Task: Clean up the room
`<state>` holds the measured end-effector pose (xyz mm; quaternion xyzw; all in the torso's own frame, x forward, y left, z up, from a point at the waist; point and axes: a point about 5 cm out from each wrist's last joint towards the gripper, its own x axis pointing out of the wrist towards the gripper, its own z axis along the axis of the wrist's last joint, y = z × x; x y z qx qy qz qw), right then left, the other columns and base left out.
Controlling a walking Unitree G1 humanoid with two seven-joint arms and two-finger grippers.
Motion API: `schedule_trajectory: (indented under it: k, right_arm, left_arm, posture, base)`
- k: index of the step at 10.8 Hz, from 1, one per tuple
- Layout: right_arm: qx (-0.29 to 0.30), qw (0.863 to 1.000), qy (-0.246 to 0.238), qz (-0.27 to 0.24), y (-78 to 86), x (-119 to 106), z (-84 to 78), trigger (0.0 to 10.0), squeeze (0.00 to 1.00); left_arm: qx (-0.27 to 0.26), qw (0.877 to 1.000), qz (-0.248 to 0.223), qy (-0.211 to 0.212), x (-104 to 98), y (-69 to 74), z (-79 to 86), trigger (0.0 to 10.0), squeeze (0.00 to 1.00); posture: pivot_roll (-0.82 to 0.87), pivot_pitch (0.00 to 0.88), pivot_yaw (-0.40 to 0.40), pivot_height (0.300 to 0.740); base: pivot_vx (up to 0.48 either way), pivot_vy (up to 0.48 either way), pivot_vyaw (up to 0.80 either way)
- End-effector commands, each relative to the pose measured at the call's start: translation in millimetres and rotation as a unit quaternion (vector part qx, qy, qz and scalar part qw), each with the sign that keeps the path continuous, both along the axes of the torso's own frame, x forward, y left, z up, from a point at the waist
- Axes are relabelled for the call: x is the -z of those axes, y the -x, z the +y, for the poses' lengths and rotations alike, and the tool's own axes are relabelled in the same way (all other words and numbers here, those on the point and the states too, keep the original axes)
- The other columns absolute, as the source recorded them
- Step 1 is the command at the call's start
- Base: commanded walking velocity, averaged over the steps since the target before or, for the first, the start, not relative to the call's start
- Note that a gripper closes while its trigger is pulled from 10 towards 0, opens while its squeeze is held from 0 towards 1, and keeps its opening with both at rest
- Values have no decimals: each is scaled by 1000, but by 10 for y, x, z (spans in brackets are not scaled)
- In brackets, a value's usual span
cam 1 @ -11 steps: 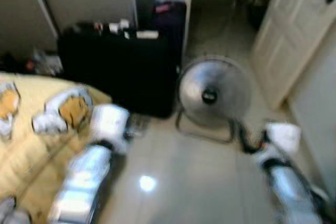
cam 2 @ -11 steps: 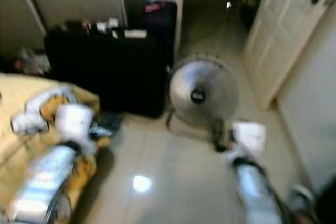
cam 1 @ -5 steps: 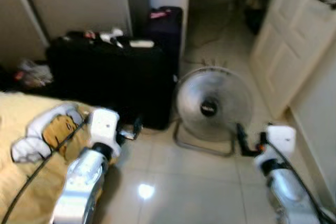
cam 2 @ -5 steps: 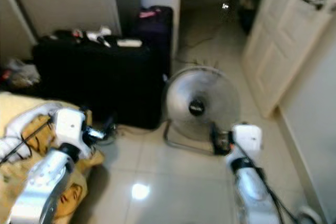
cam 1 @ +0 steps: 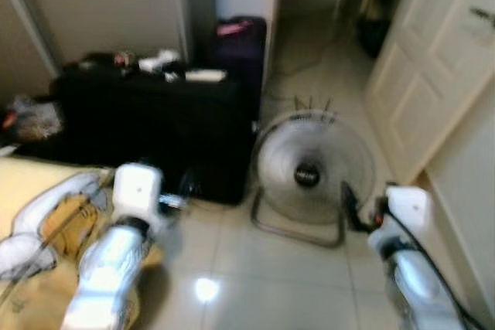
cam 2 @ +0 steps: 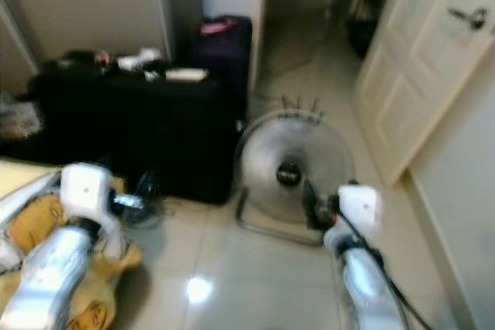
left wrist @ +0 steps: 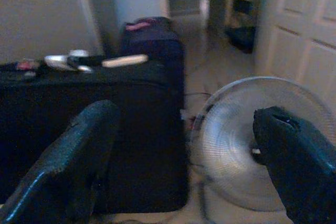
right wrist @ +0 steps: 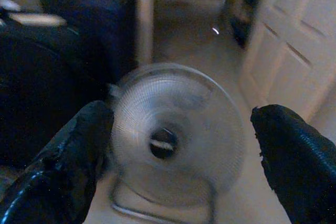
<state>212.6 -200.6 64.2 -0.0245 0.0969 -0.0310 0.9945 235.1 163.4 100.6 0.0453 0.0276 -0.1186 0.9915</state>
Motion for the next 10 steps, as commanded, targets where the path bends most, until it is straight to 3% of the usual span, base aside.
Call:
schedule_trajectory:
  k: [1, 5, 10]
  right_arm:
    - [-11, 1000, -1, 1, -32, 1, 83, 10000, 0]
    - [-12, 1000, 9, 27, -26, 98, 108, 10000, 0]
    - [-34, 998, 46, 20, -25, 101, 46, 10000, 0]
  left_arm:
    - [-17, 1000, -5, -11, -23, 3, 119, 10000, 0]
    - [-21, 1000, -2, -16, 16, 20, 133, 10000, 0]
    - [-16, 999, 20, -41, 98, 153, 170, 10000, 0]
  posture:
    - [-20, 0, 3, 740]
    - [-21, 0, 2, 740]
    - [-9, 0, -5, 740]
  base:
    - [394, 0, 0]
    - [370, 0, 0]
    - [0, 0, 0]
